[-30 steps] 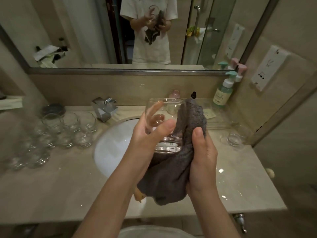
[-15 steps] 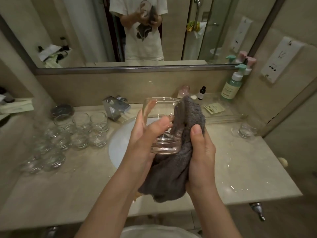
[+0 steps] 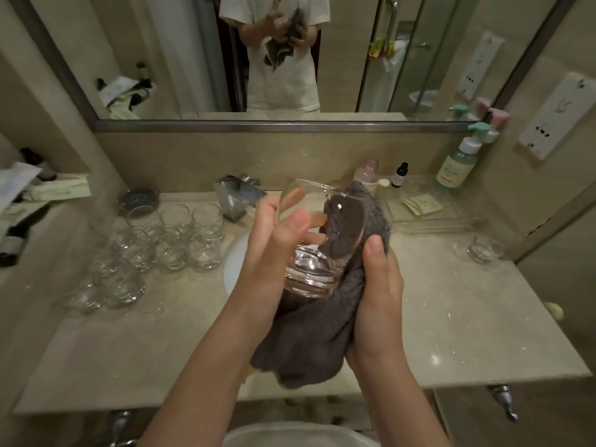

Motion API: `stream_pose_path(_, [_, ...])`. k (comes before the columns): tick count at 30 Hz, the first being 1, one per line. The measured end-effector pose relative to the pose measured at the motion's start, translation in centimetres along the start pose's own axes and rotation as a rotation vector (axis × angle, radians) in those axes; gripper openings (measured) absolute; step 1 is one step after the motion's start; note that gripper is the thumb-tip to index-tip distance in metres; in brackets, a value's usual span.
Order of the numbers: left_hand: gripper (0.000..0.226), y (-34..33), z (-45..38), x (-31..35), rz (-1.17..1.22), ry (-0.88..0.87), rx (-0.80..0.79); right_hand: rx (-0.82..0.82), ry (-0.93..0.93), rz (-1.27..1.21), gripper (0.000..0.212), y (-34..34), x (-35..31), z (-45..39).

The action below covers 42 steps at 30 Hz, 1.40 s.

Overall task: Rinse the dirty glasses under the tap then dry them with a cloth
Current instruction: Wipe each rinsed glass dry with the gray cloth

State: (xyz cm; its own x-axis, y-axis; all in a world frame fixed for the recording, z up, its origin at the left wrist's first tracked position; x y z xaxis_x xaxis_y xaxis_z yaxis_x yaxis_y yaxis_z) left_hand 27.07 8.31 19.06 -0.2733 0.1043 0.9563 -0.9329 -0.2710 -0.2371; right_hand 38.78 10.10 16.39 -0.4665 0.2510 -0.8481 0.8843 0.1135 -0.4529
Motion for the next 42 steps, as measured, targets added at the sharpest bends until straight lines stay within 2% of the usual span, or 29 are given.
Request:
stream_pose_path(5, [0.064,0.0,1.0,0.2,-0.163,-0.088,0.22,-0.007,0.016,0.021,0.03,0.6,-0.3,-0.3])
stream_pose_path(8, [0.045,0.2,1.4,-0.2,-0.146,-0.125,0.297,-0.073,0.051,0.082,0.021,0.5,-0.6,-0.5])
stream_pose_path(9, [0.043,0.1,1.5,-0.2,-0.132,-0.119,0.29,-0.093,0.067,0.108,0.022,0.2,-0.6,-0.5])
stream_pose_path(13, [0.08,-0.1,1.4,-0.6,-0.008,-0.117,0.219,-0.102,0.079,0.123,0.035,-0.1,-0.4,-0.7])
stream_pose_path(16, [0.092,-0.2,0.8,-1.6,0.126,-0.046,0.123,-0.108,0.035,0.097,0.033,0.4,-0.2,-1.2])
stream_pose_path(20, [0.102,-0.7,0.2,-2.4,0.003,-0.028,0.089,-0.089,-0.062,0.055,0.021,1.4,0.2,-1.6])
stream_pose_path(24, [0.096,0.2,-0.2,-2.4,-0.038,-0.012,0.104,-0.106,-0.066,0.11,0.022,2.5,0.0,-2.1])
stream_pose_path(28, [0.086,1.5,-0.3,-1.5,-0.104,-0.026,0.027,-0.091,-0.013,0.16,0.025,4.2,-1.6,-3.7])
stream_pose_path(31, [0.067,1.8,-0.5,-0.8,-0.19,-0.043,-0.049,-0.254,0.052,0.261,0.025,4.4,-3.2,-5.0])
stream_pose_path(33, [0.059,1.6,-0.7,-0.2,-0.256,-0.05,-0.107,-0.429,0.046,0.283,0.043,4.0,-3.7,-5.2])
stream_pose_path(39, [0.057,1.3,-1.5,0.8,-0.283,-0.04,-0.219,-0.686,-0.065,0.15,0.044,3.3,-4.3,-4.9])
stream_pose_path(42, [0.059,1.0,-1.7,1.4,-0.306,-0.03,-0.259,-0.807,-0.13,0.197,0.056,2.9,-4.2,-4.7])
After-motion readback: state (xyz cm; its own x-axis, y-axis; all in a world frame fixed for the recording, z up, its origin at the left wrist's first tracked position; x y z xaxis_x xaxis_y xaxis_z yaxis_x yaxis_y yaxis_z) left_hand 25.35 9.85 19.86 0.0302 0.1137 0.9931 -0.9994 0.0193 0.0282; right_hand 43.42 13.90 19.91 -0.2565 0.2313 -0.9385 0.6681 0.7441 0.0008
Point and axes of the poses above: each hand's wrist, its own z-axis away from the middle knuckle, its own y-axis out of the back of the hand, x = y × z, the point moved 6 cm from there along -z, towards the middle knuckle, and after that the axes turned 15 degrees about y, right-handed, at the moved point
